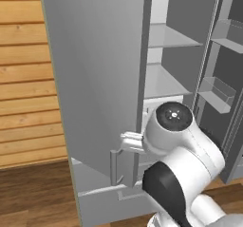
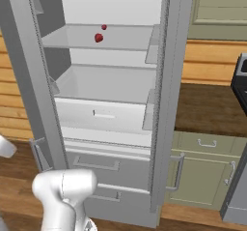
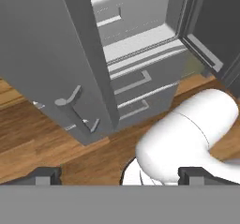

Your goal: Take the strawberry from the fridge and place it on top of the pancake, located on the dining counter.

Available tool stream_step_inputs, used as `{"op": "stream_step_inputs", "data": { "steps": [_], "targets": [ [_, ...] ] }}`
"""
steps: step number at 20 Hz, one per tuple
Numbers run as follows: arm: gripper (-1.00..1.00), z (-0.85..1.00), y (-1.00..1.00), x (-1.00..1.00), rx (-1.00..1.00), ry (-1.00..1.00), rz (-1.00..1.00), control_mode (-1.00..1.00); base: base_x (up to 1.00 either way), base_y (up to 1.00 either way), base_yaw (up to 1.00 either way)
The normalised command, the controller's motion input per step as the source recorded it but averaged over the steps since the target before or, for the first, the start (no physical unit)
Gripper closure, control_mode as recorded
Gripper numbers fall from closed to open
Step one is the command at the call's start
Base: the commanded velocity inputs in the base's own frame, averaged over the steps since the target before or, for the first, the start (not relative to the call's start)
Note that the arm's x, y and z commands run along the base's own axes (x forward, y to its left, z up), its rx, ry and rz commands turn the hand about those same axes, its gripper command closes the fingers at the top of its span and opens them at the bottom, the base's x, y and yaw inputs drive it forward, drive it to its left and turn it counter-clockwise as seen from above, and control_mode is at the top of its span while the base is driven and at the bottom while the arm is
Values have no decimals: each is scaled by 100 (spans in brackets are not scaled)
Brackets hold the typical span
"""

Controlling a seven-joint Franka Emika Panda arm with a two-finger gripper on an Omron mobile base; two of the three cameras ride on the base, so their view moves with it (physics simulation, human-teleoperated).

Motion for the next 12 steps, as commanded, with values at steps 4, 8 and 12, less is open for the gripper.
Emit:
{"op": "stream_step_inputs", "data": {
  "steps": [4,8,12],
  "targets": [
    [-100,68,-99,-95,33,0,13,-100,0,0,0],
    [-100,55,-100,-22,58,-4,12,-100,0,0,0],
    [-100,71,-100,-2,72,0,12,-100,0,0,0]
  ]
}}
